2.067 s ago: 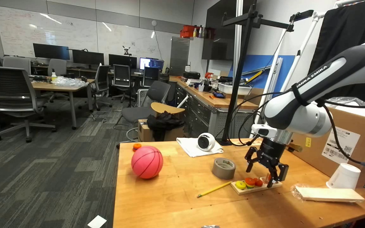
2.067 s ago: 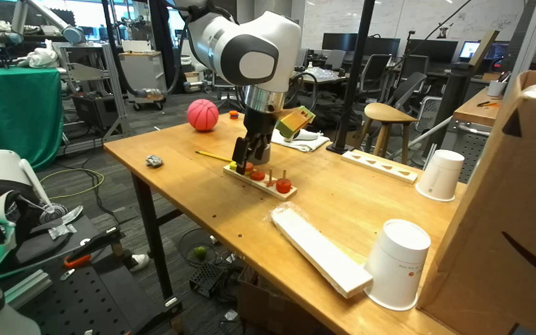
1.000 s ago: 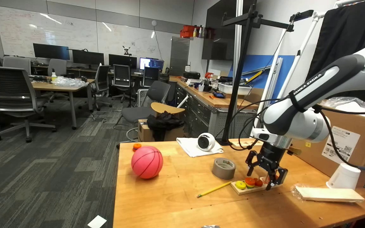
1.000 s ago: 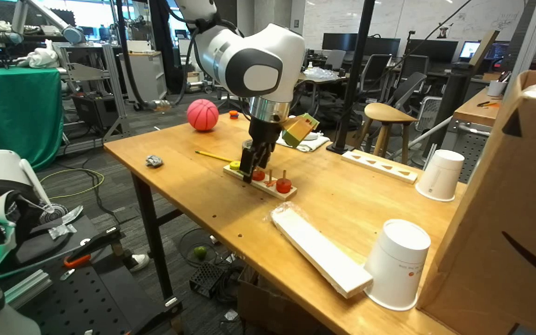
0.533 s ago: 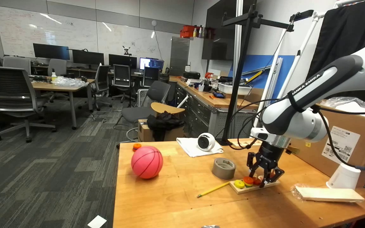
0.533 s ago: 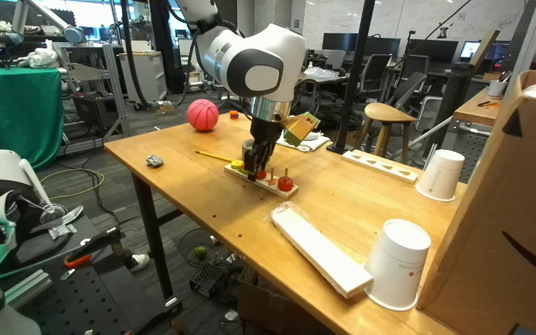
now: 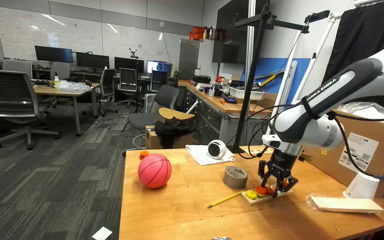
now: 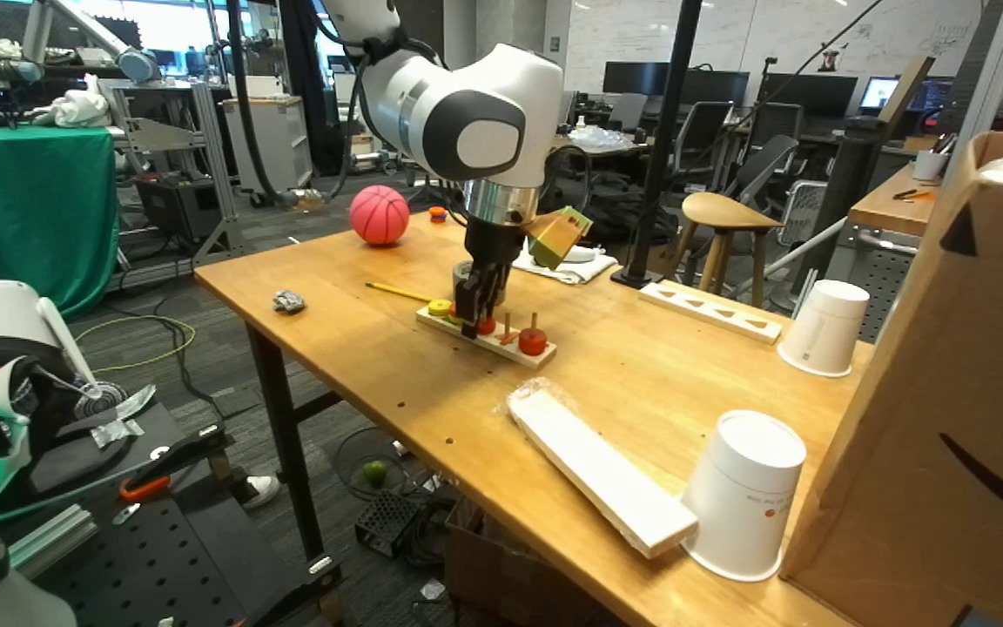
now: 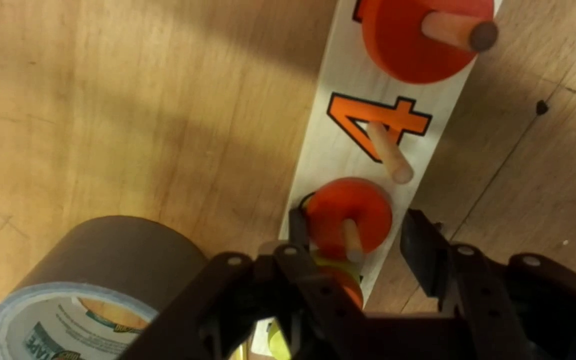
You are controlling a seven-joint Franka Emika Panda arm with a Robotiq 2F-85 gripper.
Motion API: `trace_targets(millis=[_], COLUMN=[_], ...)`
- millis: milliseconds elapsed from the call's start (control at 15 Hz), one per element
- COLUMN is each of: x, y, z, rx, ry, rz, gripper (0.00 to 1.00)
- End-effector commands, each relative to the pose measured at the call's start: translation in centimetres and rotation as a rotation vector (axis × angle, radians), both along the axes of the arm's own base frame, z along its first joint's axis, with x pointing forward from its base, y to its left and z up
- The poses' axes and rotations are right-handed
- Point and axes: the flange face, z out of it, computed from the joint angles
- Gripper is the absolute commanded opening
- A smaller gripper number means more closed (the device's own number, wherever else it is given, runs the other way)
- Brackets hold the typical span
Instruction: Move the right and middle blocks blocks to the first right position, respectively
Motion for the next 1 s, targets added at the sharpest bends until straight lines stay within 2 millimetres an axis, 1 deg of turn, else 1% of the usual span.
trace_targets(millis=[0,133,200,267,333,400,467,533,667,733,800,867,933], x=[0.37,0.42,0.43,0.43,0.45,0.51,0.54,0.56,0.6,0.63,0.65,0.67,0.71], y=[0.59,0.72,0.79,0.85,0.91,0.94,0.96,0.96,0.97,0.98,1.03,1.08,1.17], z=[0.32,0.41,0.43,0.45,0.45,0.53,0.59,0.62,0.69,0.69,0.72,0.74,0.76], rx=[-0.016,-0.022,-0.027,-0.03,-0.034,-0.036,-0.039,-0.04,-0.043,-0.043,-0.044,-0.046,-0.047], ry=[-0.023,-0.026,-0.027,-0.027,-0.028,-0.029,-0.03,-0.031,-0.032,-0.033,-0.033,-0.033,-0.035], rz=[0.039,0.05,0.055,0.061,0.066,0.07,0.073,0.075,0.076,0.078,0.079,0.082,0.086], gripper=[0.5,0.51,0.6,0.61,0.69,0.8,0.88,0.9,0.88,0.8,0.77,0.72,0.61])
